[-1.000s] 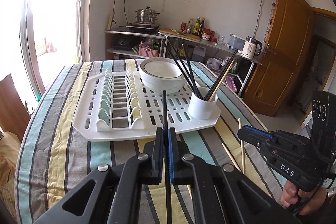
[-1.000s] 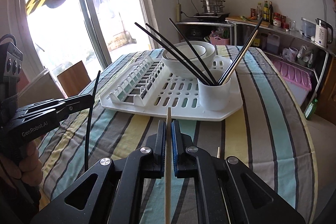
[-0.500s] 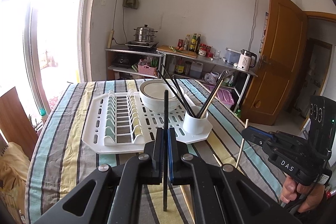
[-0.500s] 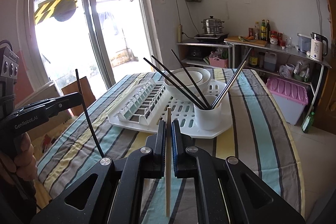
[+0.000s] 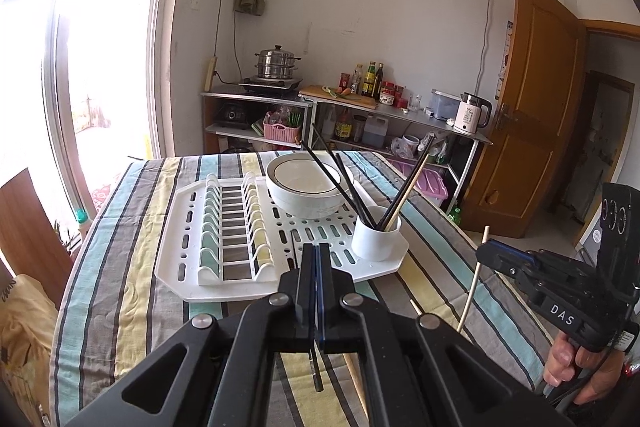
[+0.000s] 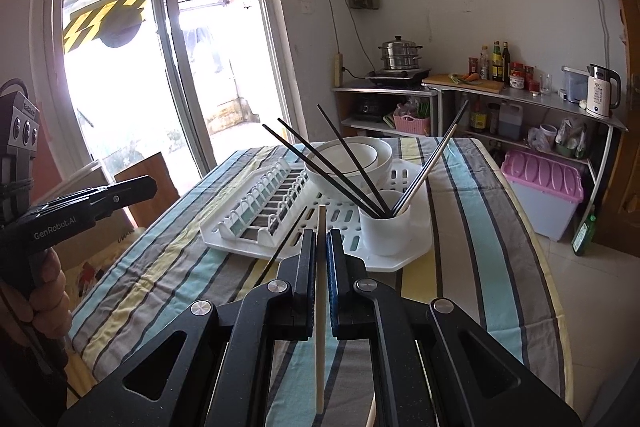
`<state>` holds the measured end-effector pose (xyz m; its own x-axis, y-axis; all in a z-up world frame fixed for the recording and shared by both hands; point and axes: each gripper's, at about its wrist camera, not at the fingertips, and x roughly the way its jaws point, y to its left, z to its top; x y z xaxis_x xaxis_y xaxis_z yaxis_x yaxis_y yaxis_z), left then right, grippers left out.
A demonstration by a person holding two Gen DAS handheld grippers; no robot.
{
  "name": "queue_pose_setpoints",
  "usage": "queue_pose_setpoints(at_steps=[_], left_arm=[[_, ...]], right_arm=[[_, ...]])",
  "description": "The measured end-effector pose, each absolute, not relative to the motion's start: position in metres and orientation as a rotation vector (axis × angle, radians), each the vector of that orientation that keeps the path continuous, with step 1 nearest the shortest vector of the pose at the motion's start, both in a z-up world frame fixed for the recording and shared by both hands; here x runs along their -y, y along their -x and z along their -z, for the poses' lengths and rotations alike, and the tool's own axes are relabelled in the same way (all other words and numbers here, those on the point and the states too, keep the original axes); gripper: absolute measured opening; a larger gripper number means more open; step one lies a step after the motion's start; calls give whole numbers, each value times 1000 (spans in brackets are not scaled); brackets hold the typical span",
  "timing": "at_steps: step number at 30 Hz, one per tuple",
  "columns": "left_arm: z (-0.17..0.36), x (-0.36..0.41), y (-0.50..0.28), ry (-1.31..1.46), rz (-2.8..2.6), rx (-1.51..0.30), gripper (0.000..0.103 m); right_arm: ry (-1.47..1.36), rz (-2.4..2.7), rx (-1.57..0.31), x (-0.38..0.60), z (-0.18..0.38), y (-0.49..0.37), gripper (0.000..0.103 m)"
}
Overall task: Organize utensils
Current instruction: 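Lift both chopsticks and carry them over the white cup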
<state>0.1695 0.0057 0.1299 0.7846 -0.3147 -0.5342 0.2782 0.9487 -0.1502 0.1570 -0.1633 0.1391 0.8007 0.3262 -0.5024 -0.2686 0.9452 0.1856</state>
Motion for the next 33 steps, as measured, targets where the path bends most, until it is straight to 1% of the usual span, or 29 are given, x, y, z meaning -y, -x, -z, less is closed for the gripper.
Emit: queue_pose_setpoints(at_steps=[5, 6, 11, 13, 15, 24, 30, 32, 33], left_arm=[[-102, -9, -205, 124, 342, -693, 0], [-94, -10, -215, 137, 333, -722, 1], [-60, 0, -255, 129, 324, -836, 12], [-49, 10, -268, 114, 353, -865, 20], [-40, 20, -280, 92, 360, -892, 23], [-3, 43, -335, 49, 329, -987, 23], [10, 49, -354, 26, 305, -1016, 23], [10, 51, -357, 10, 301, -1007, 20], [9, 51, -357, 5, 300, -1001, 11]], right_arm=[[-106, -322, -563, 164, -137, -160, 5], [-106, -322, -564, 164, -137, -161, 5], [-103, -326, -570, 167, -135, -168, 5], [-103, -326, -574, 168, -134, -170, 5], [-105, -327, -579, 170, -132, -174, 5], [-112, -333, -584, 175, -129, -186, 5], [-115, -338, -587, 176, -128, -189, 5], [-117, -337, -588, 176, -128, -191, 5], [-117, -337, -587, 176, -128, -191, 5]])
